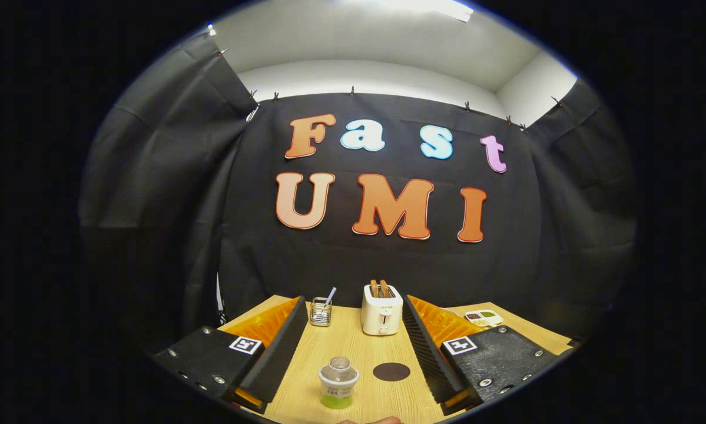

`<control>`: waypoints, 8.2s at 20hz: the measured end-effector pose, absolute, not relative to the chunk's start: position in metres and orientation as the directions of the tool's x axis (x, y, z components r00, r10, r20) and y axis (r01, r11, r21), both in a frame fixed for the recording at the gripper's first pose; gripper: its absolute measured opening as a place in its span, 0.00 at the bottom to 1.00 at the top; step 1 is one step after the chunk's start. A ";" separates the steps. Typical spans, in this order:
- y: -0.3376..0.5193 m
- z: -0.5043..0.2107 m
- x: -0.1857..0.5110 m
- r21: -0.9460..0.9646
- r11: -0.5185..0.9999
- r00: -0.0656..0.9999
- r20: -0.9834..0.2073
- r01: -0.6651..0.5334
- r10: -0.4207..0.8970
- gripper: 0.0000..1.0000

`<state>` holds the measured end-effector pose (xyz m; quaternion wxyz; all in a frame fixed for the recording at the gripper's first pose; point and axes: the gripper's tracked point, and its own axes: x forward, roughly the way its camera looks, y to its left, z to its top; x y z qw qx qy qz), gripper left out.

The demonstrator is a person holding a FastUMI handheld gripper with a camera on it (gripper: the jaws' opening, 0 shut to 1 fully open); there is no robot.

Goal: Take the bottle from table, then pour the juice into the cup, finally place the bottle on the coaster

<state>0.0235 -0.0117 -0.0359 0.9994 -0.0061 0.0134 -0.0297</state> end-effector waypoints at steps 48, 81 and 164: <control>-0.006 -0.250 0.072 0.472 0.880 0.942 -0.315 0.050 0.115 0.57; -0.072 -0.223 0.097 0.990 0.058 0.988 -0.133 0.128 0.081 0.57; -0.124 -0.142 0.116 0.747 -0.662 0.997 -0.069 0.064 0.018 0.57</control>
